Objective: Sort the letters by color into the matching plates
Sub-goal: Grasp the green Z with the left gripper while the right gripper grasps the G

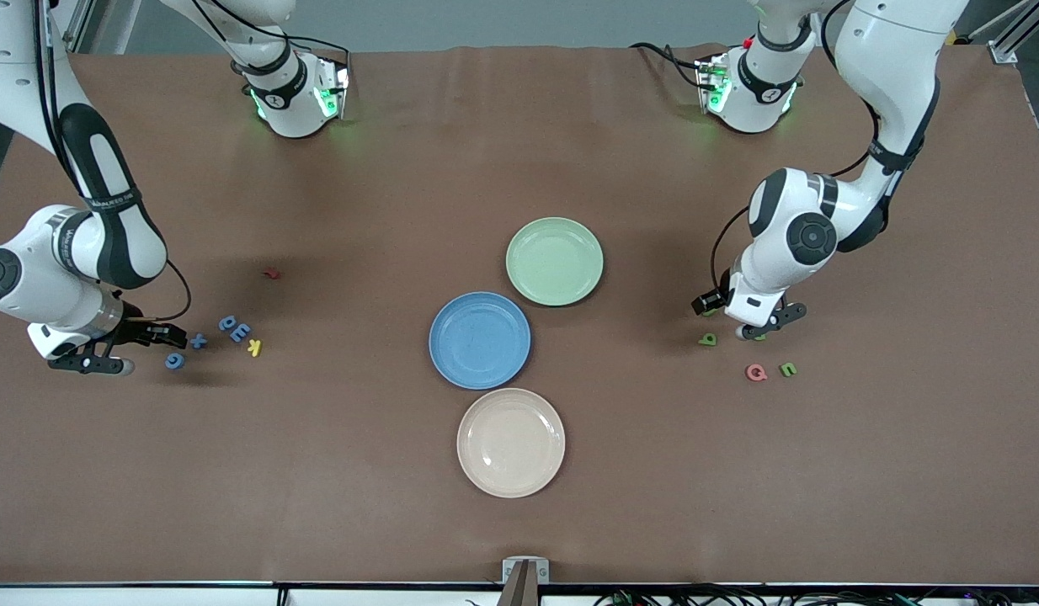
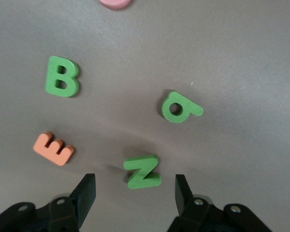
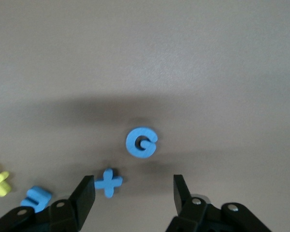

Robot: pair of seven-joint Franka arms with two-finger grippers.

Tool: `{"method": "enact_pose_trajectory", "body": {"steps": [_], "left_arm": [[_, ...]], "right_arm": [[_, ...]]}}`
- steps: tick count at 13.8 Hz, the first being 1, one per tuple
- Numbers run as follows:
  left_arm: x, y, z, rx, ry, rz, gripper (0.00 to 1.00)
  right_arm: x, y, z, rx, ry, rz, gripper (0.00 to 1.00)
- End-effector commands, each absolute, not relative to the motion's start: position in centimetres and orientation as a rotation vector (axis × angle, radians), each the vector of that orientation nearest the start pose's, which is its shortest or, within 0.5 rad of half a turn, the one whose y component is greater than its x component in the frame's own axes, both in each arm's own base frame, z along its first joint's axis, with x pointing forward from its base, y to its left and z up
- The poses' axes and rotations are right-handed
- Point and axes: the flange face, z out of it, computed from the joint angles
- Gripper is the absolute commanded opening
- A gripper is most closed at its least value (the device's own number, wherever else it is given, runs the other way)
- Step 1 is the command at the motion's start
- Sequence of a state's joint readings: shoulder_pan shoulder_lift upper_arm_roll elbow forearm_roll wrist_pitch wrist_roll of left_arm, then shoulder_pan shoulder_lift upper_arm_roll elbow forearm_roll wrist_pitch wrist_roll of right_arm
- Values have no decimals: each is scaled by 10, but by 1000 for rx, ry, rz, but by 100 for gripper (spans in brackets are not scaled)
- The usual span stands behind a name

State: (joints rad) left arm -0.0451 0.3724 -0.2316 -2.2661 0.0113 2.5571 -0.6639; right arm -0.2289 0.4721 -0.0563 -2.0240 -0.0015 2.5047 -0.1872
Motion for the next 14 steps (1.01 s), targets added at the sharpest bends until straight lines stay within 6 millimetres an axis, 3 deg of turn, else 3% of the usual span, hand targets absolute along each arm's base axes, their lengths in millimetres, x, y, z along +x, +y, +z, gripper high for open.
{"method": "enact_pose_trajectory", "body": {"steps": [1,5,6,9,11,14], "left_arm": [[507,-151,179,-3115,-618,151,68],[506,-153,172,-3114,-614,165,57],[506,-154,170,-3113,-612,170,48],[507,-155,175,-3117,-612,155,3],[509,-157,188,-3114,-635,132,0],[503,-183,216,-3091,-629,136,0]], "right_arm": [[597,-184,207,-3174,137,-51,69],[607,-191,195,-3171,153,-52,66],[606,-189,189,-3168,151,-39,66],[607,-185,185,-3165,148,-30,63],[606,-183,183,-3164,145,-23,63],[606,-181,178,-3162,138,-11,60]]}}
